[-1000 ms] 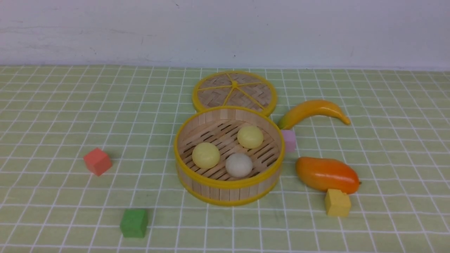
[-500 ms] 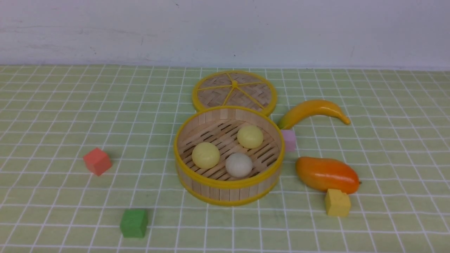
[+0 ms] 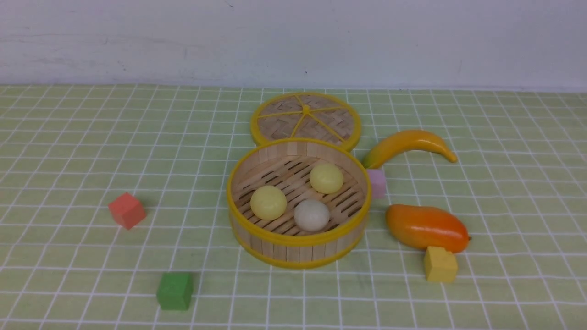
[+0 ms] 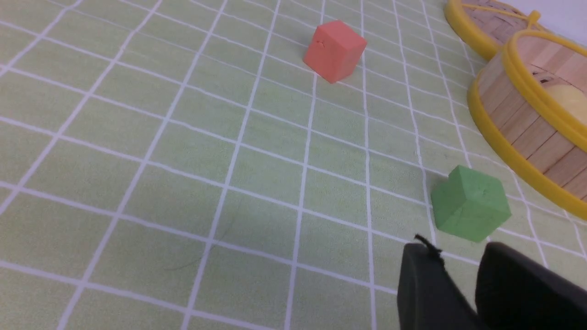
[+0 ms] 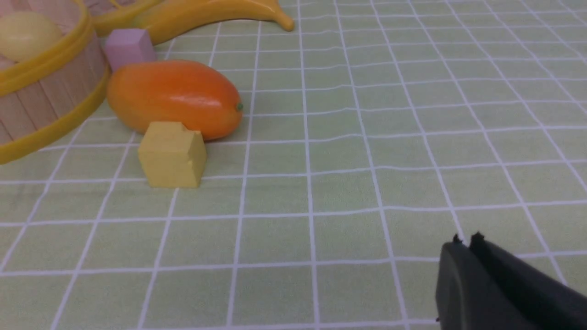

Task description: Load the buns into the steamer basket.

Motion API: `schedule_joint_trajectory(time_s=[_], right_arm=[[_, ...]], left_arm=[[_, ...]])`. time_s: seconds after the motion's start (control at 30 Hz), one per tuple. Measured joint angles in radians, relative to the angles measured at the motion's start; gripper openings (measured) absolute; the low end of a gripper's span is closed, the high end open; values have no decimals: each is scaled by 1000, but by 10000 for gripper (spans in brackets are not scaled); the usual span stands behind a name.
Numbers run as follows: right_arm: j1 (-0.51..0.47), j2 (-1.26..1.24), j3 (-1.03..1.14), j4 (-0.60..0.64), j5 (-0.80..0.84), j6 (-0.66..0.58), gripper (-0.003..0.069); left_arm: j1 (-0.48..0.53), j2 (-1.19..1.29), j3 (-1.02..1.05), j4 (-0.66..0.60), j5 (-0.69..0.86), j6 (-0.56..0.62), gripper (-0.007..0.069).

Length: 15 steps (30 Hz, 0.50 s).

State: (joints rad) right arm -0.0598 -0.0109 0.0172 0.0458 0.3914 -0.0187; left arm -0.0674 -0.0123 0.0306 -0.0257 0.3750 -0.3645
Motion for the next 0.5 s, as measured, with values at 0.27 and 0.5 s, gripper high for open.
schedule_joint_trajectory(time_s=[0.27, 0.5], right_arm=[[0, 0, 0, 0, 0, 0, 21], [0, 0, 0, 1, 0, 0, 29]], left_arm=[[0, 0, 0, 0, 0, 0, 183], [0, 0, 0, 0, 0, 0, 191]])
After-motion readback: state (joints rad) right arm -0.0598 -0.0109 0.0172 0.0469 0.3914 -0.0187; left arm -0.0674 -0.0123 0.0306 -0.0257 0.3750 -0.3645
